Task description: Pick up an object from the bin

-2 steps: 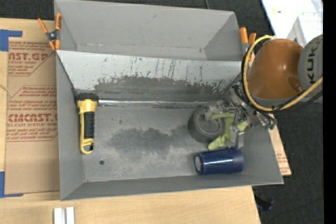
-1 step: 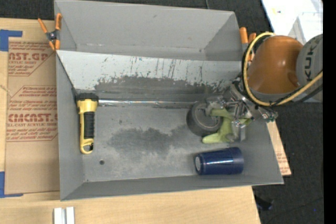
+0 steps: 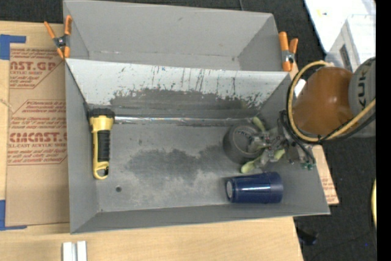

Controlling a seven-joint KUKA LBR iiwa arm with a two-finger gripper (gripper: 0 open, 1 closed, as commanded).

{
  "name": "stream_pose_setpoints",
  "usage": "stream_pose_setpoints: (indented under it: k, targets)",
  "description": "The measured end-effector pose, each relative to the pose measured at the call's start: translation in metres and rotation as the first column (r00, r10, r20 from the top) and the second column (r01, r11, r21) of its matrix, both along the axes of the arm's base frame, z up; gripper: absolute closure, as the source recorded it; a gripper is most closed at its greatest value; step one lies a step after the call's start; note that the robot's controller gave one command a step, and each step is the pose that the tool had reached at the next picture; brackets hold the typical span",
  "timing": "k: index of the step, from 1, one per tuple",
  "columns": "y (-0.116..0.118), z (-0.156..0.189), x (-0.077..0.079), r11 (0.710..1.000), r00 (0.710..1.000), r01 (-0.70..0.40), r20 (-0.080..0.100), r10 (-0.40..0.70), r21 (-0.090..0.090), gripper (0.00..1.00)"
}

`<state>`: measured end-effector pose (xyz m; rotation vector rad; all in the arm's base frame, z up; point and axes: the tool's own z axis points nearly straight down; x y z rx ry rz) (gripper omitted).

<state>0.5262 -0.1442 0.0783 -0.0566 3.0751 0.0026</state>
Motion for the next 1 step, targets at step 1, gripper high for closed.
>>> stream_pose_setpoints:
  k: [1]
  targets:
    - [0.0000, 0.0000, 0.0000, 1.000, 1.000, 0.000, 0.000, 0.000, 0.000, 1.00]
